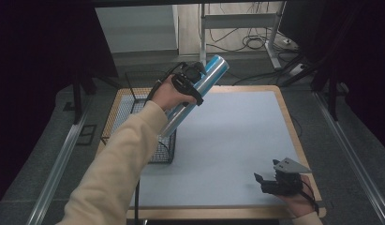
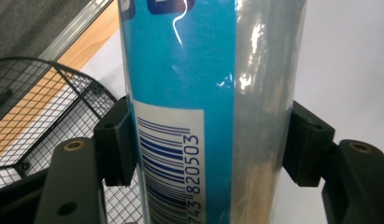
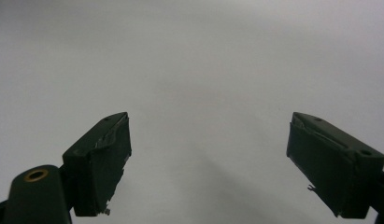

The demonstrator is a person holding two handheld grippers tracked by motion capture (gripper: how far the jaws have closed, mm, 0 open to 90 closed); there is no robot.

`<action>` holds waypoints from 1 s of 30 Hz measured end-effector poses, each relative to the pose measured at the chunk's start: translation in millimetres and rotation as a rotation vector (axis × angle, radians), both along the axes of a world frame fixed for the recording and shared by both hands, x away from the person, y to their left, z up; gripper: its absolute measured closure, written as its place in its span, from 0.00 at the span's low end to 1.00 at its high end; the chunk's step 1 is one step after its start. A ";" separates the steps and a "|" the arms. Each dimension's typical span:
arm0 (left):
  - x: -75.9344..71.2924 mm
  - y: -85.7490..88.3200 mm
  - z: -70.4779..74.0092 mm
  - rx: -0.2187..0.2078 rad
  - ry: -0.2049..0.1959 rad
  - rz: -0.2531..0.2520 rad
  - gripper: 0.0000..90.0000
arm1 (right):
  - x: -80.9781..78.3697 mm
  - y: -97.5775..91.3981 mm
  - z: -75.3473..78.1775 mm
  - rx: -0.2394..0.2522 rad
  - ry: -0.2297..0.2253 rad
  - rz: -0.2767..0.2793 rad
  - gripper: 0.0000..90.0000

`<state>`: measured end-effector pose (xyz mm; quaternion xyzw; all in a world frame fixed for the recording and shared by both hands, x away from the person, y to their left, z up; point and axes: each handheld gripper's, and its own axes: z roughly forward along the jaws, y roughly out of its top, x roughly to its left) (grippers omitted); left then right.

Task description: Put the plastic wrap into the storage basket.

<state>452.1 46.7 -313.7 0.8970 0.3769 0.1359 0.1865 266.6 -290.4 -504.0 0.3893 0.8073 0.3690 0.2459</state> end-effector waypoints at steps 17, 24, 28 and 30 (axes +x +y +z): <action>16.5 41.7 -16.5 0.024 0.012 0.098 0.35 | 1.4 -0.6 -1.7 0.005 0.006 -0.007 0.16; 19.1 53.7 -28.9 0.022 0.026 0.111 0.35 | 2.3 -1.3 -2.8 0.003 0.007 -0.006 0.16; 20.6 60.4 -36.3 0.021 0.035 0.132 0.35 | 2.1 -1.0 -2.9 0.001 0.007 -0.006 0.16; 21.3 63.7 -39.0 0.029 0.030 0.144 0.35 | 2.3 -1.1 -3.1 0.000 0.006 -0.006 0.16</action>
